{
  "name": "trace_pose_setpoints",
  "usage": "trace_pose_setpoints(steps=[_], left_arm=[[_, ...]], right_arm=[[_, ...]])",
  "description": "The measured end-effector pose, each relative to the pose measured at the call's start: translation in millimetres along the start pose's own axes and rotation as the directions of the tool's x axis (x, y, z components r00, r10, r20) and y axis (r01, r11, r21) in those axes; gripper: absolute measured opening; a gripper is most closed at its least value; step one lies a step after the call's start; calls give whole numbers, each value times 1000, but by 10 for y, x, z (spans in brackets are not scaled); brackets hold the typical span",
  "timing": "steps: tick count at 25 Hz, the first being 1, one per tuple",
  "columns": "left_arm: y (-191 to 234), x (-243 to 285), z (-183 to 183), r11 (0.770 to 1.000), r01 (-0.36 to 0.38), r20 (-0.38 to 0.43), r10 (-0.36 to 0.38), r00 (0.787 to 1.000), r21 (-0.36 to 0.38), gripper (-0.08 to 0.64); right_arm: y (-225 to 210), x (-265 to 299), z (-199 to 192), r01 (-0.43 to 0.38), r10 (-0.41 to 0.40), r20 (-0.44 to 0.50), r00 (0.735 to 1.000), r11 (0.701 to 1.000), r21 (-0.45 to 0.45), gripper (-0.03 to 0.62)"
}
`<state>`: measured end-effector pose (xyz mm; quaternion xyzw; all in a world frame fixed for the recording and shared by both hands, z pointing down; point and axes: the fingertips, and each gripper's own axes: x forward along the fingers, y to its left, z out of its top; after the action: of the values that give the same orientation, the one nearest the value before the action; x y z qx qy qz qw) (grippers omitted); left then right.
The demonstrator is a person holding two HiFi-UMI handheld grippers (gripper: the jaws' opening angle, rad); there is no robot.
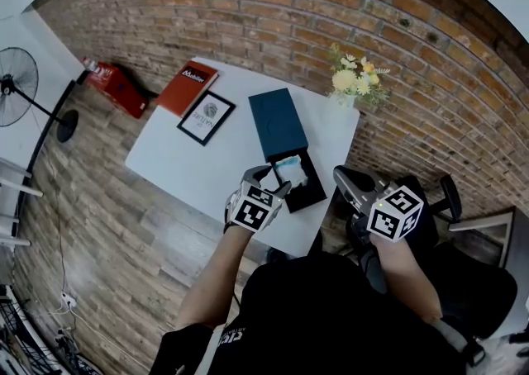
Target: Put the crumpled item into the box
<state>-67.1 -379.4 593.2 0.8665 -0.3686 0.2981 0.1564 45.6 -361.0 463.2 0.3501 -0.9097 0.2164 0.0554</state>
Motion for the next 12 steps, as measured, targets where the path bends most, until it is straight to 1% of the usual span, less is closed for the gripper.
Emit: trace_pose_setpoints(steps=[2,5,7,12], left_arm=[[-20,-164,118,1000,5,52,-5,999,10,252],[-12,-425,271,1000,3,133,-2,991,-7,250],[2,-574,339,1000,7,178,-3,984,-22,222],[45,-939,534,997,18,281,6,960,-80,192]], right_arm=[[96,9,21,2,-1,10,1000,1000,-13,0],[218,20,22,5,-4,15,1000,999,-37,0],[302,23,31,7,-6,16,1000,999,-52,0],[441,22,47,5,-4,17,1000,998,-62,0]])
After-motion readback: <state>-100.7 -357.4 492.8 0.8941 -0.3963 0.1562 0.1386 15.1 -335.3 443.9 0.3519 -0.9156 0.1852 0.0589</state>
